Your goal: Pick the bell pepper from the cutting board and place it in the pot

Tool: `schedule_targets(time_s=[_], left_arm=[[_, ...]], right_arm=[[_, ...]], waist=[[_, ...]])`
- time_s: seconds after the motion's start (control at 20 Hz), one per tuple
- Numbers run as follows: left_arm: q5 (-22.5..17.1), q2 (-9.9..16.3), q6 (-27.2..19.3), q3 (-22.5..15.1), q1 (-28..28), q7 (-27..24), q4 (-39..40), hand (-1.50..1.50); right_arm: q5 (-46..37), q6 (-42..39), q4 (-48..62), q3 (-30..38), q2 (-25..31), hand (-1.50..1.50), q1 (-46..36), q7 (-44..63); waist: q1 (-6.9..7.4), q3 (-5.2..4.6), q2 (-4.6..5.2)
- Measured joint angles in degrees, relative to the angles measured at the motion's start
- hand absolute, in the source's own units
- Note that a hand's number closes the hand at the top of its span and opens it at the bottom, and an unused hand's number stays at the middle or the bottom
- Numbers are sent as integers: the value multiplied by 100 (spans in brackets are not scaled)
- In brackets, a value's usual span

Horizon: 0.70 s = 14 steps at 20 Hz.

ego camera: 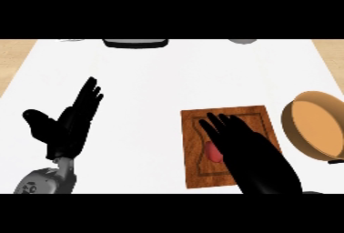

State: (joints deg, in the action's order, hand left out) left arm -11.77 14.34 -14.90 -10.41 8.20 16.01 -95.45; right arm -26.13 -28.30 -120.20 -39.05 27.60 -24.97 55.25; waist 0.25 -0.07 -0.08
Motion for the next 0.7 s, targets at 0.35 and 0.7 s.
schedule_targets(time_s=[0.35, 0.7], left_arm=[[14, -40, 127, 113, -67, 26, -20, 0], [114, -136, 264, 232, -100, 132, -122, 0]], right_arm=[[-607, -146, 354, -176, -158, -150, 259, -67], [-1418, -134, 531, -268, -722, -150, 627, -235]], waist=[[-16, 4, 1], [-16, 5, 2]])
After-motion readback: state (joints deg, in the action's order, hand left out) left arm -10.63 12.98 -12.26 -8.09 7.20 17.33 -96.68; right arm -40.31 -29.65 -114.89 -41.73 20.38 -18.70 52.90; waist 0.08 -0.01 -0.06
